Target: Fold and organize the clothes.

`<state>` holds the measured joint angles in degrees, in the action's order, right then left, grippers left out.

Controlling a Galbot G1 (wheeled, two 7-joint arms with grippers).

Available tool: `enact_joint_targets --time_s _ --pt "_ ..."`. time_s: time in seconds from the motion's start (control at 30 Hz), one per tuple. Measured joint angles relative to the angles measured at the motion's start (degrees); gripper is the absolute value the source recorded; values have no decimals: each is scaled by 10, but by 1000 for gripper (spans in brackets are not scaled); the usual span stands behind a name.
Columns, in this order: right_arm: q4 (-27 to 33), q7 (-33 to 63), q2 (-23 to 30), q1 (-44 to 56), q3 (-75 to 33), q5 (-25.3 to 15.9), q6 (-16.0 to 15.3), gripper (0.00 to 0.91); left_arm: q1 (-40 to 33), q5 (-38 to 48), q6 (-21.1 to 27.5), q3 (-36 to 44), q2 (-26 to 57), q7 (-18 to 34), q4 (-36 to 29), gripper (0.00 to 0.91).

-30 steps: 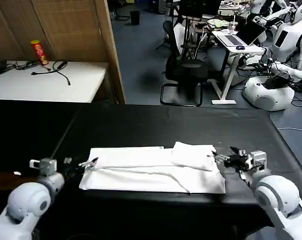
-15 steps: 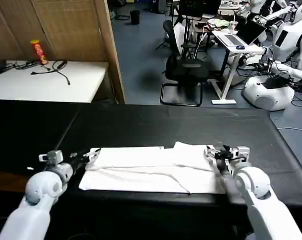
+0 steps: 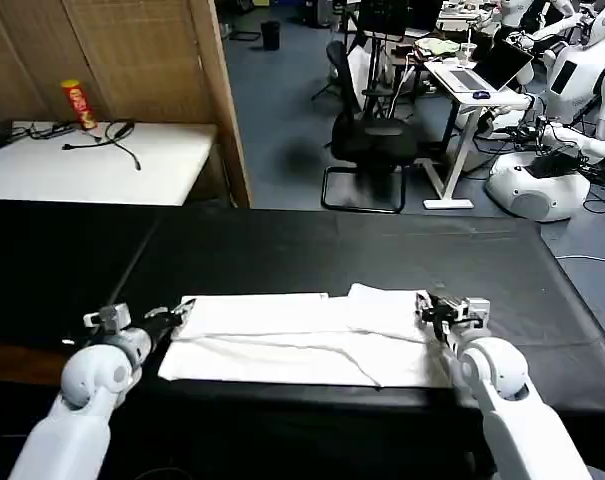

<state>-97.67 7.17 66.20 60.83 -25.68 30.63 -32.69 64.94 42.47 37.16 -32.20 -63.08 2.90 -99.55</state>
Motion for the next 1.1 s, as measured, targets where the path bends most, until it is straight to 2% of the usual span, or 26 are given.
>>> enact_joint_targets --time_s 0.2,0.37,0.4,0.43,0.47,0.77,1.1 --pt "17 0 14 -13 6 -39 33 0 -9 -58 -21 9 -4 -12 12 0" --pt "35 -20 16 -34 11 -35 40 0 -23 -80 -29 10 -10 -13 24 0" --pt "36 -24 14 -35 11 -30 40 107 -26 -82 -29 10 -10 -13 26 0" --pt "35 -29 11 -35 9 -26 39 663 -29 -83 -29 9 -10 -13 27 878" --pt "34 -34 10 -34 7 -25 39 878 -31 -84 -29 9 -9 -14 27 878" --pt "-43 -49 -14 16 -23 -12 41 878 -21 -109 -41 0 -1 -25 6 878" --pt "-143 -49 -11 79 -42 -8 41 878 27 -100 -42 -27 -2 -26 -40 878"
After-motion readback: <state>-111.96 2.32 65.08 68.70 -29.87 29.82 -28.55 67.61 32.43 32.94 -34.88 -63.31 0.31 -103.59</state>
